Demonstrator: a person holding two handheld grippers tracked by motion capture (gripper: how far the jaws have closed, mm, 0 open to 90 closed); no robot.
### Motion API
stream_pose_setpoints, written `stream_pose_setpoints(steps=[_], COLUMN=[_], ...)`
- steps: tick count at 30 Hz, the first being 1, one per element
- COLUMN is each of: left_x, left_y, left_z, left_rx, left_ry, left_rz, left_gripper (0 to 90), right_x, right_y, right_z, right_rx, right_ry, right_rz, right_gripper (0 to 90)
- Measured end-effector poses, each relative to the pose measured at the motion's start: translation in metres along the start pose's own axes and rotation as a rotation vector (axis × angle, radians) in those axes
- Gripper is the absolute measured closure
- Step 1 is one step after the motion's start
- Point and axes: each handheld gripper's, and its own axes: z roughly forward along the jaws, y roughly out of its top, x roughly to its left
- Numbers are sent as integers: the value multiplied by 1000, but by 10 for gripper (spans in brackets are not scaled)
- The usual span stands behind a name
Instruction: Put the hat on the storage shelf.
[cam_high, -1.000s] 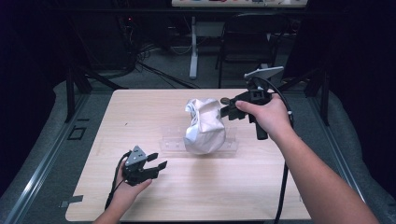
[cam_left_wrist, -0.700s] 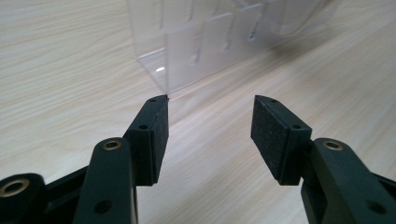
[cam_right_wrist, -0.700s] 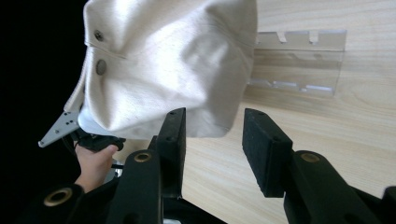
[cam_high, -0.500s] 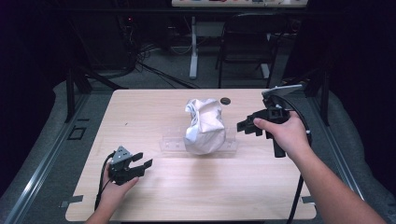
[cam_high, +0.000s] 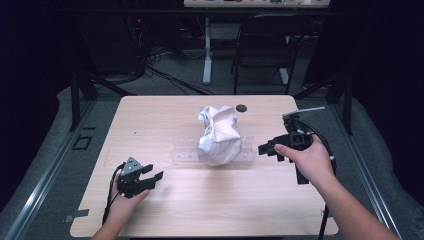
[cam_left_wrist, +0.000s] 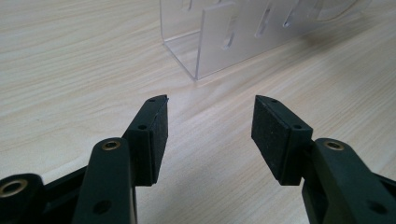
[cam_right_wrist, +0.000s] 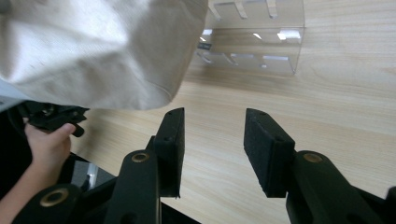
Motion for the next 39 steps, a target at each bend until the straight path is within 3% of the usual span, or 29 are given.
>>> stream_pose_setpoints(steps=[10,16,26,32,37,39], left_x=[-3,-3,-3,-4,-3,-3], left_y=[-1,-1,-2,-2,-1,-2], left_z=[4,4,6,6,6,6], left_rx=[10,11,17,14,19,17], left_ry=[-3,-5,-3,-1,-4,-4], left_rz=[12,11,16,16,17,16], left_gripper=[453,453,451,449,448,448], right_x=[-16,-27,-47,-64,-78,-82], right_y=[-22,-39,-70,-86,-99,-105], right_z=[23,46,76,91,97,99], right_rx=[-19,-20,-36,-125,-192,-238], right_ry=[-46,-62,-59,-115,-63,-86], right_rz=[-55,-83,-83,-104,-67,-75], right_gripper=[581,568,565,567,566,561])
